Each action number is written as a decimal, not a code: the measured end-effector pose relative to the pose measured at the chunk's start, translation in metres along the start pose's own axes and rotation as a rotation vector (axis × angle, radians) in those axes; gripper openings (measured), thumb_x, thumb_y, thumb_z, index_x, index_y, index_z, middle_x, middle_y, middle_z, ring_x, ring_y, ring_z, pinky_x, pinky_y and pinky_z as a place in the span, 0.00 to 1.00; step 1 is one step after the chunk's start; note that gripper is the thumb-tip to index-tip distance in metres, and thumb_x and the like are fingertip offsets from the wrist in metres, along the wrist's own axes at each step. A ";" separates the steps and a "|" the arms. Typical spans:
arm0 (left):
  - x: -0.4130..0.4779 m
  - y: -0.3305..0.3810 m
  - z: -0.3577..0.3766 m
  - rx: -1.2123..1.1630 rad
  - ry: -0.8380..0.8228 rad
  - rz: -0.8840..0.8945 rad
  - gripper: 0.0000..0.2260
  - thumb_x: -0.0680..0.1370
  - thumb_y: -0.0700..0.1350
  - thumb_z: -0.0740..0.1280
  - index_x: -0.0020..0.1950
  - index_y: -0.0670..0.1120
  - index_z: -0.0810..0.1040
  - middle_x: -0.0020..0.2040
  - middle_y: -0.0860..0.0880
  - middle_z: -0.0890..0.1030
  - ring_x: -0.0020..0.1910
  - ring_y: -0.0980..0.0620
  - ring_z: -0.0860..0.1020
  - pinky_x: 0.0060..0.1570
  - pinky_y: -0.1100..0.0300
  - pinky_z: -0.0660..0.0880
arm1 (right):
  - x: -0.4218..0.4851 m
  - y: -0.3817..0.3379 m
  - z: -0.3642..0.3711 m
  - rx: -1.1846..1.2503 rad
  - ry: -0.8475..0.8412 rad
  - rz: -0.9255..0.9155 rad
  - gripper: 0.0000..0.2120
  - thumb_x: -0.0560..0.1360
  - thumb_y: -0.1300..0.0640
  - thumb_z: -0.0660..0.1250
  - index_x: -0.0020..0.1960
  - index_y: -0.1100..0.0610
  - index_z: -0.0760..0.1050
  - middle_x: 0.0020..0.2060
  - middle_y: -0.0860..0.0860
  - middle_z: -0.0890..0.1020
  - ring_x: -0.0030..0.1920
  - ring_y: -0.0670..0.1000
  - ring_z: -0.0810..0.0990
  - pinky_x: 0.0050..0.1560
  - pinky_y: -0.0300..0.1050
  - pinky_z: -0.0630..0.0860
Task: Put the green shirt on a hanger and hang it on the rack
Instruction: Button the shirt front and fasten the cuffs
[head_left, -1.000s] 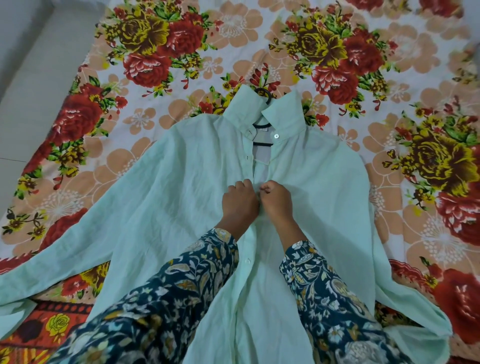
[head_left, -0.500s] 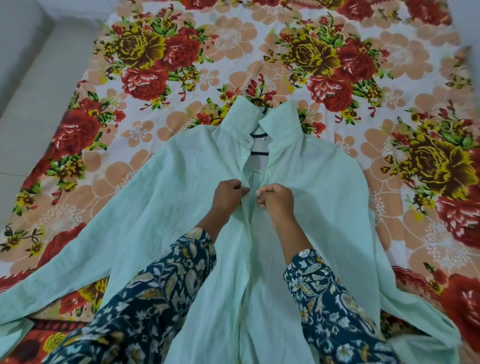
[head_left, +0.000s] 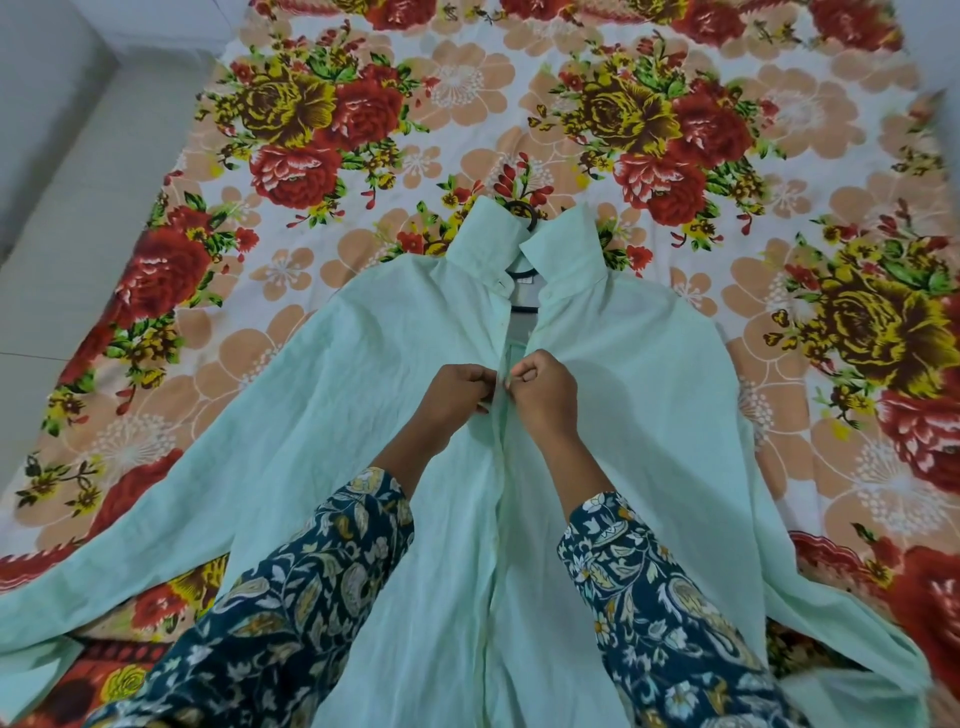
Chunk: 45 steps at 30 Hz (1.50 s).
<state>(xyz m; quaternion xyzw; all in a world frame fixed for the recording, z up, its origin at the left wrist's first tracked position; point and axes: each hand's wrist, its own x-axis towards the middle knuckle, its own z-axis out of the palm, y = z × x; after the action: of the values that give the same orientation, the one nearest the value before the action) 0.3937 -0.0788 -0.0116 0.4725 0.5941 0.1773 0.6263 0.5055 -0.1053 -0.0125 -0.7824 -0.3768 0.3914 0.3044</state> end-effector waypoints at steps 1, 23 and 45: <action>0.000 0.000 -0.002 -0.008 -0.015 -0.005 0.12 0.75 0.30 0.59 0.51 0.36 0.80 0.36 0.47 0.80 0.35 0.54 0.77 0.38 0.66 0.74 | 0.001 0.001 -0.001 -0.001 -0.010 0.005 0.04 0.72 0.66 0.67 0.45 0.59 0.76 0.32 0.44 0.72 0.41 0.50 0.74 0.41 0.41 0.70; 0.047 0.027 0.028 0.824 0.253 0.237 0.12 0.80 0.47 0.59 0.55 0.38 0.71 0.53 0.41 0.75 0.53 0.43 0.74 0.46 0.52 0.70 | 0.047 0.007 -0.007 0.009 0.098 0.035 0.09 0.75 0.63 0.62 0.51 0.63 0.79 0.49 0.57 0.83 0.49 0.57 0.80 0.48 0.46 0.75; 0.075 0.036 0.002 -0.272 0.172 0.010 0.10 0.75 0.34 0.67 0.33 0.41 0.78 0.28 0.47 0.79 0.30 0.52 0.77 0.30 0.68 0.76 | 0.081 -0.019 0.001 0.232 -0.022 0.119 0.10 0.71 0.64 0.68 0.32 0.57 0.74 0.29 0.53 0.77 0.30 0.50 0.75 0.34 0.44 0.73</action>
<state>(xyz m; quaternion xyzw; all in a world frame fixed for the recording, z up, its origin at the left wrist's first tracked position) 0.4249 -0.0032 -0.0267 0.3695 0.6135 0.2992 0.6306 0.5315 -0.0280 -0.0290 -0.7586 -0.2850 0.4583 0.3651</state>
